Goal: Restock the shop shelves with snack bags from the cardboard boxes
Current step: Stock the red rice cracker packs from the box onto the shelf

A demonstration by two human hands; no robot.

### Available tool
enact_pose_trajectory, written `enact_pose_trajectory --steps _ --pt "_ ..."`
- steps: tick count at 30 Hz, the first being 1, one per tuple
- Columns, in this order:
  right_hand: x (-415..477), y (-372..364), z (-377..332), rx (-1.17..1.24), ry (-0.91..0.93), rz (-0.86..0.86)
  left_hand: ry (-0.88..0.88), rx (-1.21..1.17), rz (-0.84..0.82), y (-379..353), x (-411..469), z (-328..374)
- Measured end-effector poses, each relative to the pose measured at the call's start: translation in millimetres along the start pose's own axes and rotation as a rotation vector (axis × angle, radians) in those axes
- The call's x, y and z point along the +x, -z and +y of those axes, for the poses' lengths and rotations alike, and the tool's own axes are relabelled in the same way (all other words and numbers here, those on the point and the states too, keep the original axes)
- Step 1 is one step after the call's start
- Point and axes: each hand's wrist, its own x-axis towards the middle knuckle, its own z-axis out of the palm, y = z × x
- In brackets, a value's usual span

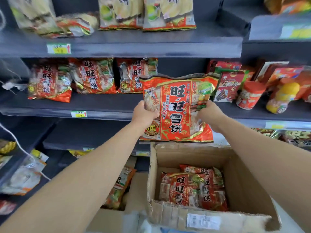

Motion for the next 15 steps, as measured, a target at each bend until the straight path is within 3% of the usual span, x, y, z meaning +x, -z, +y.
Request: enact_pose_trajectory --steps 7,15 --pt "41.5 -76.5 -68.6 -0.269 0.119 0.059 0.017 -0.022 0.108 68.4 64.4 -9.2" --pt "123.7 -158.7 -124.8 -0.282 0.124 0.038 0.071 -0.039 0.086 134.3 175.7 -14.9"
